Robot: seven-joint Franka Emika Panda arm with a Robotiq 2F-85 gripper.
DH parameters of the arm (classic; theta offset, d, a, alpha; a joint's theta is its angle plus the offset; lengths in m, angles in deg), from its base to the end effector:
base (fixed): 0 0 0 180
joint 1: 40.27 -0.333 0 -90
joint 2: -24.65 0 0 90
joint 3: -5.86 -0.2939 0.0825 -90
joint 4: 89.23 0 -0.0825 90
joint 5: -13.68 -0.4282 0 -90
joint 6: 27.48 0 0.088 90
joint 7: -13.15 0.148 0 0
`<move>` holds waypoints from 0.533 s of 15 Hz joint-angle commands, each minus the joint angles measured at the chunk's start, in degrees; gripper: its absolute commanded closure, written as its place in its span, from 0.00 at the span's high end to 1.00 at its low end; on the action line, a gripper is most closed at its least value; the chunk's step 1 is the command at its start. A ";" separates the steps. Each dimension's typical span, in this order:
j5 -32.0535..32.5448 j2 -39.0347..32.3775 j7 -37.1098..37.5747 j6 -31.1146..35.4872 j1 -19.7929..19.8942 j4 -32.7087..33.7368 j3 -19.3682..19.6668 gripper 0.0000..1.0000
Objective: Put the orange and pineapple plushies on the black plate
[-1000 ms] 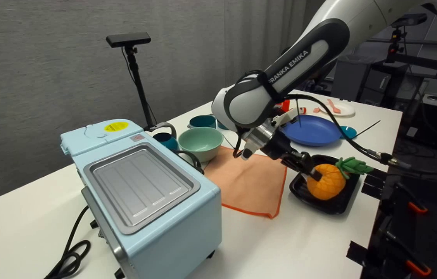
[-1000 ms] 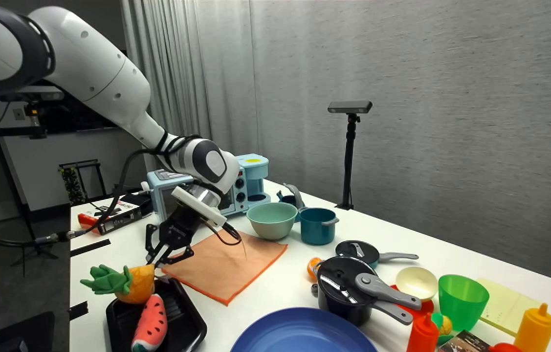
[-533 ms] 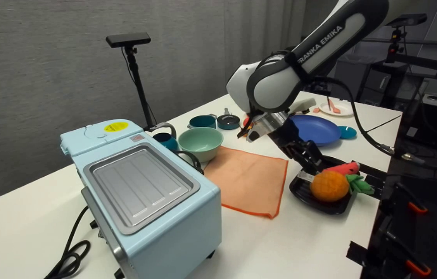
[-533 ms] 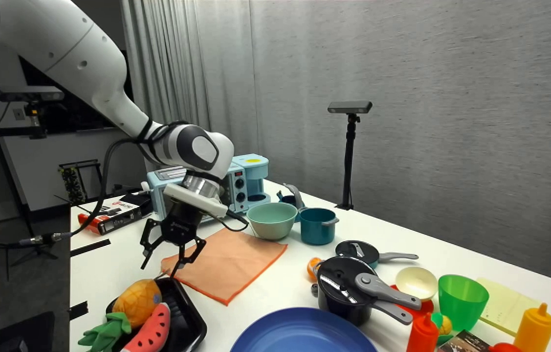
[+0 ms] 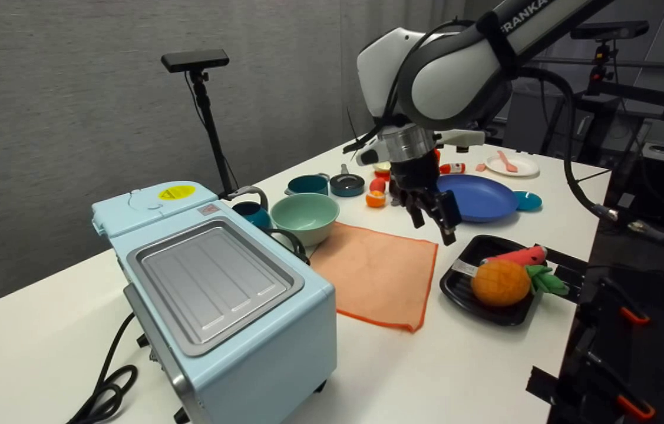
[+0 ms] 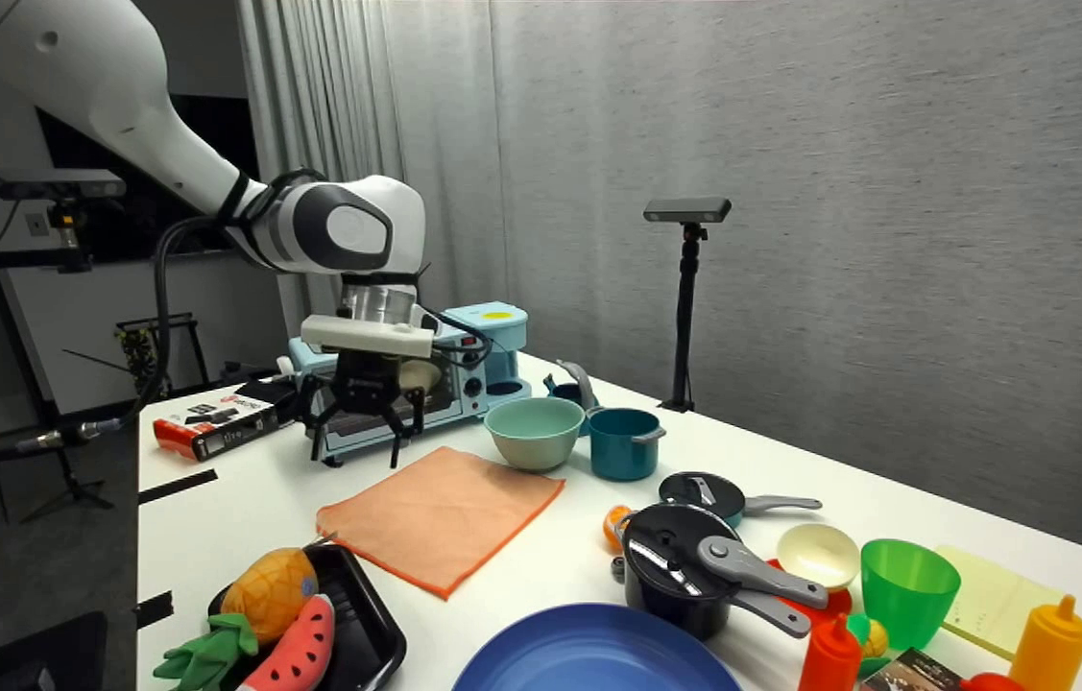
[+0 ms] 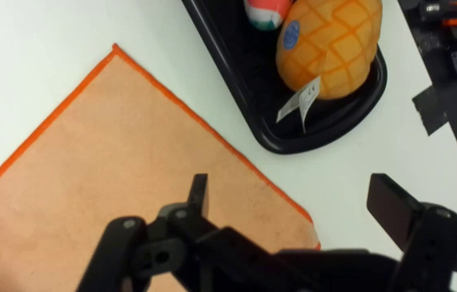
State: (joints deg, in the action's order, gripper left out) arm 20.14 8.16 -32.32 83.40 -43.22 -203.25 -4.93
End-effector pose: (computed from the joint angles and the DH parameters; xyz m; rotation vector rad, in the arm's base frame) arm 0.5617 0.1272 0.2098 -2.6047 -1.5844 0.5155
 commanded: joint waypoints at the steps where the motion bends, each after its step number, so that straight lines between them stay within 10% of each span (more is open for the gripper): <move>1: -5.26 -0.03 8.26 1.59 -0.84 1.60 0.60 1.00; 8: -10.71 -1.32 26.09 5.05 -1.08 5.58 1.21 1.00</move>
State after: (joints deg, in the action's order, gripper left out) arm 11.66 7.39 -12.51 85.93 -43.47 -199.15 -4.63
